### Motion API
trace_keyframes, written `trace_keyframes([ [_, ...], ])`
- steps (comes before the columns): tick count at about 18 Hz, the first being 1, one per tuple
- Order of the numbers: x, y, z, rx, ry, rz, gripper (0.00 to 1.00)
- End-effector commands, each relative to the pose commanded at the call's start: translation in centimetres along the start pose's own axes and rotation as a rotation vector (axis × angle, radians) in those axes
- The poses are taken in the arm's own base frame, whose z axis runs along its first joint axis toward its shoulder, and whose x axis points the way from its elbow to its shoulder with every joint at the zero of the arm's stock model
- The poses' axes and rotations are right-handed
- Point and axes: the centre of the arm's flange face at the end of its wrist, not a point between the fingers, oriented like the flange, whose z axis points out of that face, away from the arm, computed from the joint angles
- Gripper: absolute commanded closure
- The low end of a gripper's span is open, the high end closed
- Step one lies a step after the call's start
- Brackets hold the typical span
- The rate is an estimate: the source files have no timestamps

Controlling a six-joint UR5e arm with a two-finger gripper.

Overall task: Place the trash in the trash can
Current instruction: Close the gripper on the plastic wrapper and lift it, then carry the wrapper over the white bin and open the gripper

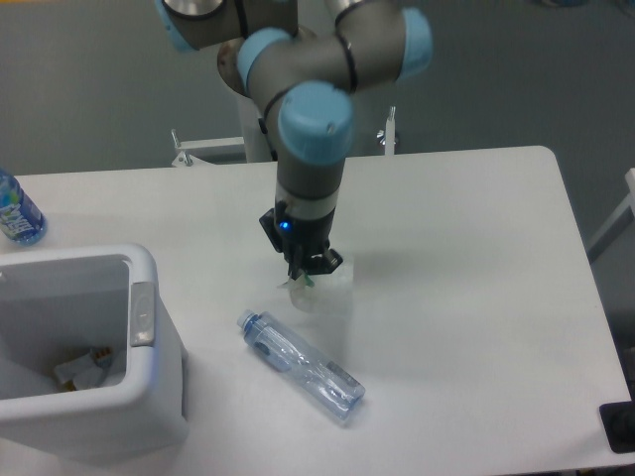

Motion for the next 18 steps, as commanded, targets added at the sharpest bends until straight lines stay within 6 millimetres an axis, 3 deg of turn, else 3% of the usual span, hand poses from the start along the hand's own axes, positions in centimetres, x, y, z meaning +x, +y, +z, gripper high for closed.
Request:
trace_keyframes([
  [3,0.0,-3.9,-5.0,0.2,0.025,-0.166,1.0],
  [5,0.9,-5.8,-7.1,0.267,0.013,-0.261,1.0],
  [7,3.0,-7.8,-9.5,0.338,-0.002,-0.328,1.0],
  [10,7.0,-10.8,-10.6,0.403,0.021,-0.355,1.0],
  [15,15.6,-13.7,-5.6,0.343,0.145,-0.266,1.0],
  [16,16.3,-14.1,-4.6,0.331,0.16,-0.257,1.0],
  [17,16.9,-14.3,-3.7,0.319,0.172,-0.249,0.91],
  [18,17.4,-14.5,-2.8,0.308,0.183,-0.237,0.74],
])
